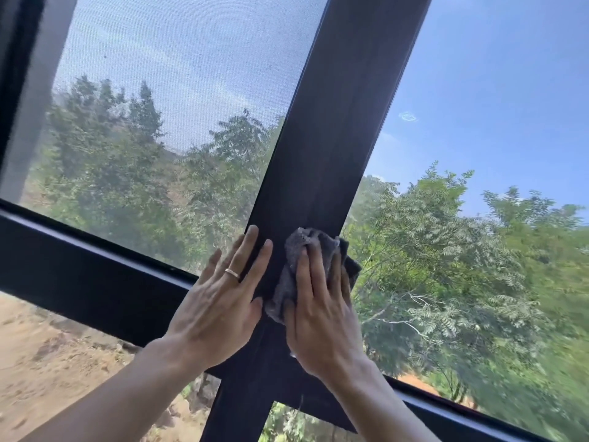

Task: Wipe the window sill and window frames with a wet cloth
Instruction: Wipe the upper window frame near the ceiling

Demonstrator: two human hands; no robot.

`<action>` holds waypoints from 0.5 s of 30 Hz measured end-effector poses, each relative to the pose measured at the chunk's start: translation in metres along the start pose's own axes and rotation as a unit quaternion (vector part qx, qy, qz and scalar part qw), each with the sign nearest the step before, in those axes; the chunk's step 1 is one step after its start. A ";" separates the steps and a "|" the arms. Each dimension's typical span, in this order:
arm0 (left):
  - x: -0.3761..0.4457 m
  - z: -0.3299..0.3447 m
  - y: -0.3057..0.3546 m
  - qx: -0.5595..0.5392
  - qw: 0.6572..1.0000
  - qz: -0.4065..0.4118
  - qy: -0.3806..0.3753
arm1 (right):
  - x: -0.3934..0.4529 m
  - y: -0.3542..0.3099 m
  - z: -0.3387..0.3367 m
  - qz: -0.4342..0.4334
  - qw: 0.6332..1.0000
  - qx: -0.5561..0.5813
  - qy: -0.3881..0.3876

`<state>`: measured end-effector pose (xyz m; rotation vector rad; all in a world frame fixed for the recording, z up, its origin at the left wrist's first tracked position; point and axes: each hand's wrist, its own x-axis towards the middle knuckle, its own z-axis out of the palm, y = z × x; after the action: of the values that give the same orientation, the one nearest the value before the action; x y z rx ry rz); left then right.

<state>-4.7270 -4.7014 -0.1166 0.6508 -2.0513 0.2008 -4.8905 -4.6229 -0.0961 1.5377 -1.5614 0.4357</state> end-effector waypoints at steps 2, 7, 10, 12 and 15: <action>-0.004 0.006 0.002 0.020 1.000 0.005 0.003 | 0.022 0.006 -0.010 0.013 1.000 0.002 0.021; -0.016 0.012 -0.003 0.046 0.999 0.007 -0.020 | -0.013 -0.021 0.012 0.038 0.999 0.023 0.003; -0.029 0.014 -0.004 0.049 0.998 0.005 -0.046 | -0.073 -0.029 0.026 -0.007 0.998 -0.022 -0.059; -0.036 0.015 -0.004 0.049 0.998 0.002 -0.046 | -0.068 -0.021 0.021 -0.015 0.997 -0.045 -0.059; -0.045 0.019 -0.002 0.051 0.998 0.003 -0.045 | -0.032 -0.017 0.005 0.037 0.999 -0.025 -0.016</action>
<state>-4.7217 -4.6943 -0.1644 0.7279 -2.1407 0.2859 -4.8807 -4.6101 -0.1289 1.4586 -1.6459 0.4121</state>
